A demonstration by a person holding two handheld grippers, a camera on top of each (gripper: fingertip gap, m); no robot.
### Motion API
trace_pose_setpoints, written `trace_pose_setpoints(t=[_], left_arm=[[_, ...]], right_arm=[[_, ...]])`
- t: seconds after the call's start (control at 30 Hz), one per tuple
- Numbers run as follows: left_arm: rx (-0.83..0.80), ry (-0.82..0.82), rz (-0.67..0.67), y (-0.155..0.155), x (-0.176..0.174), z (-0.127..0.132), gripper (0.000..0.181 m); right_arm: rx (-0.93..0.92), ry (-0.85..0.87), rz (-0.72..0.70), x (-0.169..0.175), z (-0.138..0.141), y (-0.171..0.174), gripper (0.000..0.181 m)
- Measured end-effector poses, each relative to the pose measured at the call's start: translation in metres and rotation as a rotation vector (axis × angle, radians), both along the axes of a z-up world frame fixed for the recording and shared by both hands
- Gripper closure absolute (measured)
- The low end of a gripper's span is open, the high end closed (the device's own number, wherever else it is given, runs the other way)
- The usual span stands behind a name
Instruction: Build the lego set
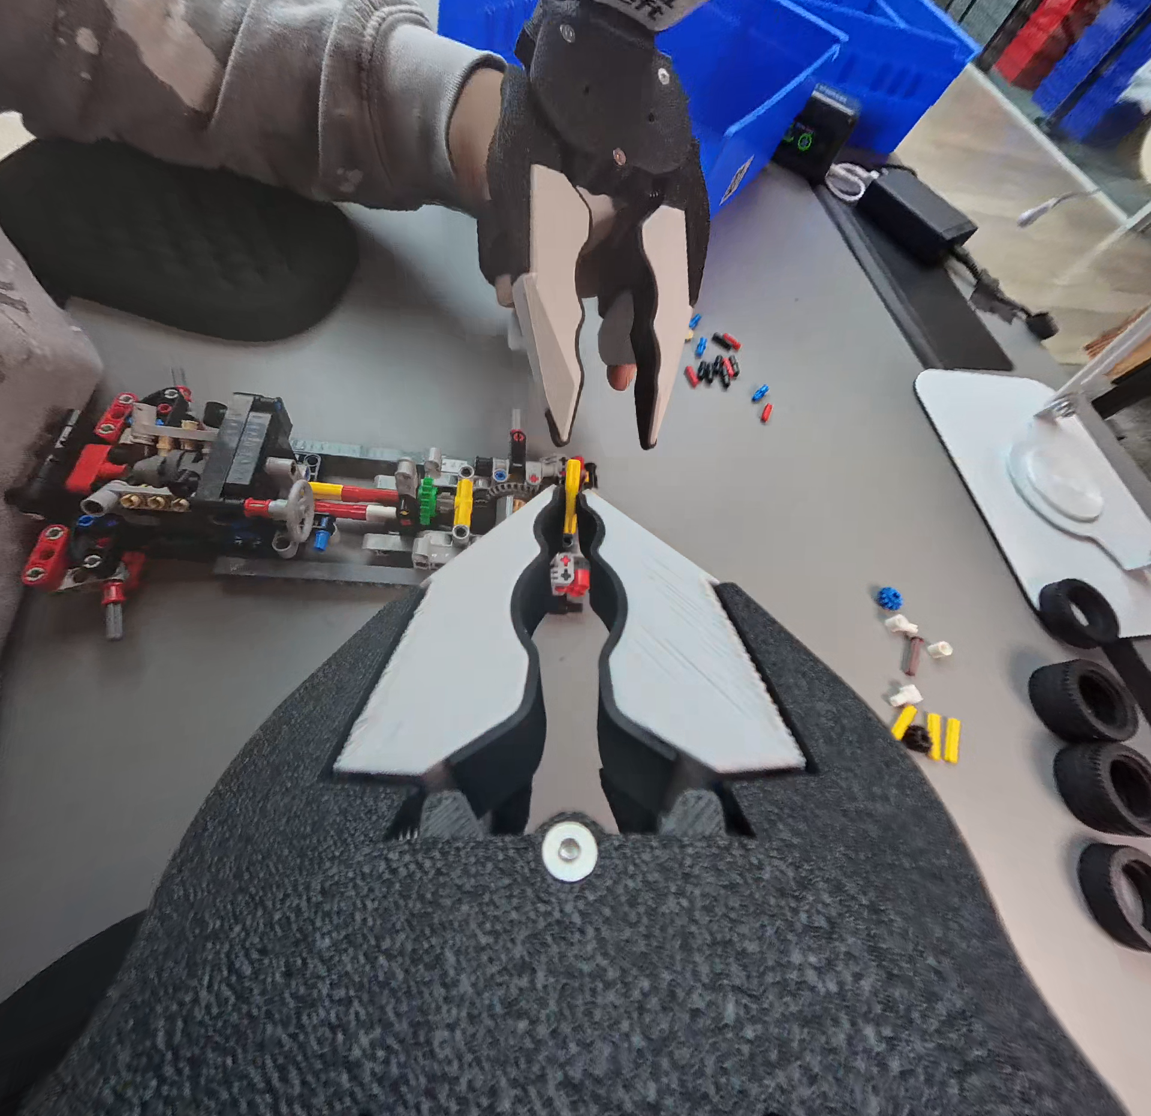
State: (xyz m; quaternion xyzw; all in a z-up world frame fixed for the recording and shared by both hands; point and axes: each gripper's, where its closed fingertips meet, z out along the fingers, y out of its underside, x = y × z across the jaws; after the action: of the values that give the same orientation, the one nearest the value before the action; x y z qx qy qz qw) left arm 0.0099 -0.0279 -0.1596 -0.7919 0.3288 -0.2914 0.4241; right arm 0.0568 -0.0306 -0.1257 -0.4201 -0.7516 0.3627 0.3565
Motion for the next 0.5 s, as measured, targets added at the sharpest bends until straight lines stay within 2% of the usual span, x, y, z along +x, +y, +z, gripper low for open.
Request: trace_pose_setpoints(t=[0.03, 0.1, 0.2, 0.33, 0.5], left_arm=[[0.021, -0.058, 0.011, -0.004, 0.002, 0.016, 0.147], [0.031, -0.182, 0.016, -0.015, 0.010, 0.043, 0.156], [0.025, -0.311, 0.028, -0.023, 0.022, 0.062, 0.166], [0.023, -0.308, 0.079, -0.021, 0.022, 0.057, 0.168], [0.031, -0.287, 0.077, -0.020, 0.025, 0.055, 0.171]], right_arm=[[0.036, 0.033, 0.005, -0.003, 0.003, -0.001, 0.181], [0.118, 0.096, 0.021, -0.010, 0.008, -0.006, 0.180], [0.213, 0.173, 0.051, -0.020, 0.016, -0.015, 0.181], [0.284, 0.221, 0.062, -0.026, 0.023, -0.019, 0.180], [0.318, 0.221, 0.058, -0.026, 0.025, -0.020, 0.180]])
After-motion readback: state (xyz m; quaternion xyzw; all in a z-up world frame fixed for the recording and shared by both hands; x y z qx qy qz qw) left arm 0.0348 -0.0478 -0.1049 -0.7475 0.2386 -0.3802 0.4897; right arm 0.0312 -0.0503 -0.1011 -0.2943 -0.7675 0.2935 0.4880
